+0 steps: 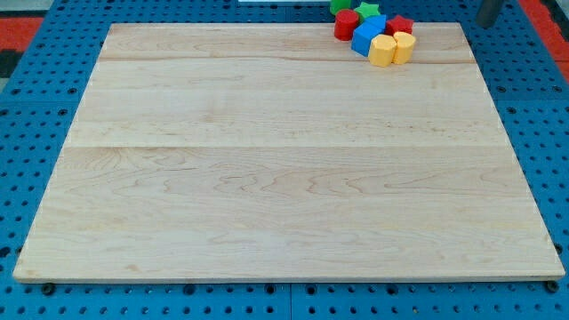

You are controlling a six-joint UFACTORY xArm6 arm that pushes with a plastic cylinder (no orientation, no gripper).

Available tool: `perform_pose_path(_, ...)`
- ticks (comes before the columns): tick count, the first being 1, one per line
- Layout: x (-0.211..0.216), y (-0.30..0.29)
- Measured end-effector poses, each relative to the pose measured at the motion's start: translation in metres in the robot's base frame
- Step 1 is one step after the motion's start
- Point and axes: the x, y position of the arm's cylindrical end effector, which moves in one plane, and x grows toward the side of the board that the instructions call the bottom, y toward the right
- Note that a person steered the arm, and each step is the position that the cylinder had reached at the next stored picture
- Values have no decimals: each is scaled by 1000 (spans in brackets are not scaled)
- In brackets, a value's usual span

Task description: Move red star closer to the blue cube

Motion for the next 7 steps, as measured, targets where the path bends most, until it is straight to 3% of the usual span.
perform_pose_path(2,0,-37)
perform_pose_path(3,0,-103)
perform_pose_path(6,26,-189)
perform_pose_path(7,31,-178)
